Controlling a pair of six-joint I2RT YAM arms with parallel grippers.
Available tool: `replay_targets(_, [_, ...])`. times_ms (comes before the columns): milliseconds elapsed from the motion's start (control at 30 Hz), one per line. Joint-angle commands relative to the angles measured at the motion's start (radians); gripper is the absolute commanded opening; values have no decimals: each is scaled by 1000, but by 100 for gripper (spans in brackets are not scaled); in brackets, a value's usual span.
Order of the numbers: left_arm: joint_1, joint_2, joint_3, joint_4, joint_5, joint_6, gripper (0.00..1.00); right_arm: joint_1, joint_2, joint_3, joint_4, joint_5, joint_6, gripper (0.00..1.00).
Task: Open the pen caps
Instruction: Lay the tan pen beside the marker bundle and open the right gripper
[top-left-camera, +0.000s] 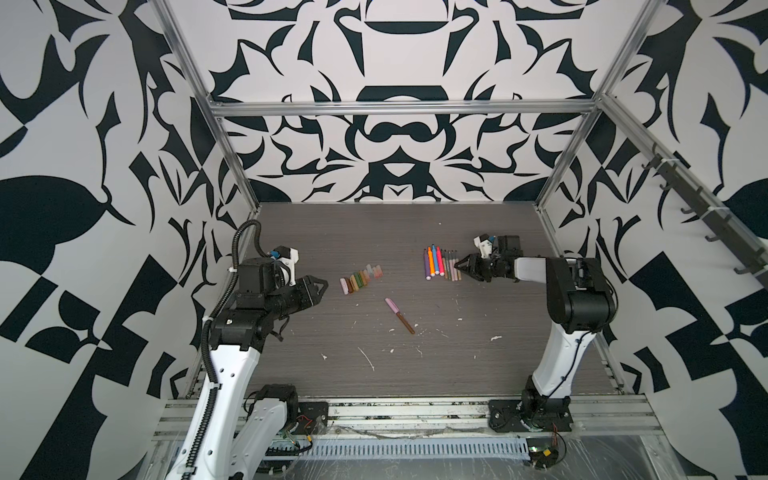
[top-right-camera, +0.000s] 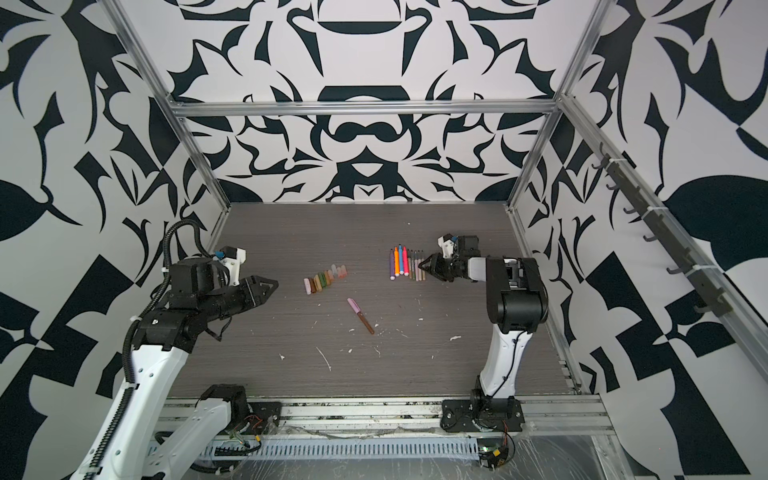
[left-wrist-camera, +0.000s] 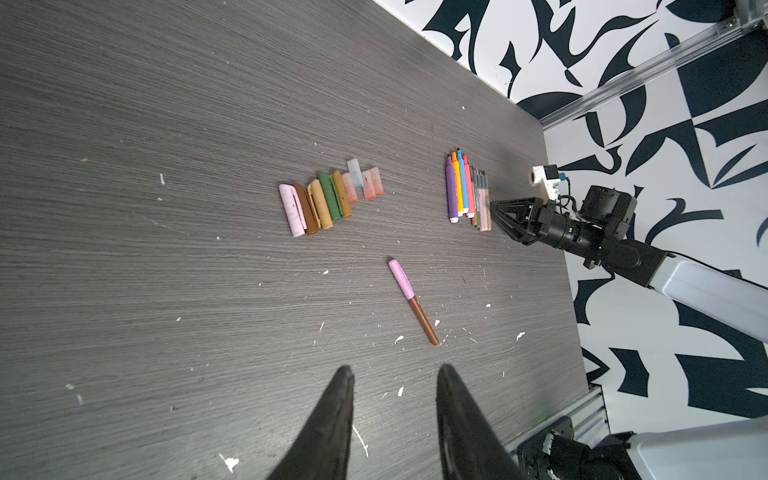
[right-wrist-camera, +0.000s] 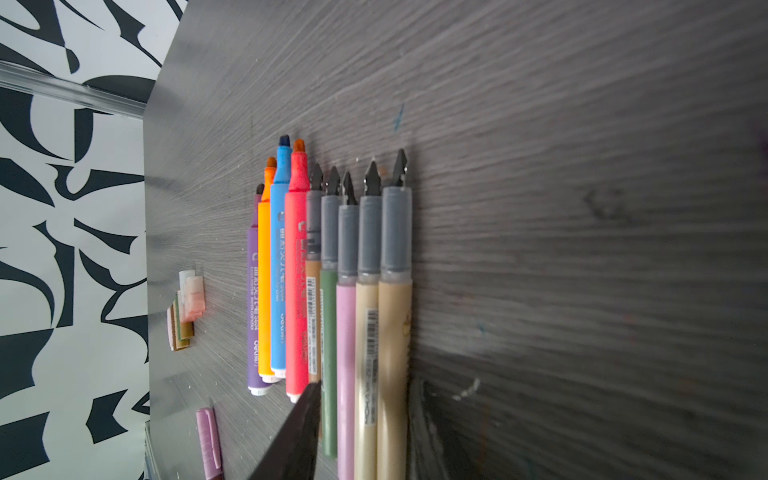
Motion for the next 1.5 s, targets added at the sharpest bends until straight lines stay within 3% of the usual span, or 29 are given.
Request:
replay_targets(0, [5,-2,-10,-6,9,15,36,12,34,12,-69,27,-19,39])
replay_targets(367, [5,-2,-11,-6,9,15,36,13,31,11,-70,44,-15,40])
replay_targets(700, [5,-2,-11,-6,8,15,36,8,13,-9,-57,92,4,55])
replay_targets(1467, [5,-2,-11,-5,8,15,36,-9,-10,-49,-8,111,37,58])
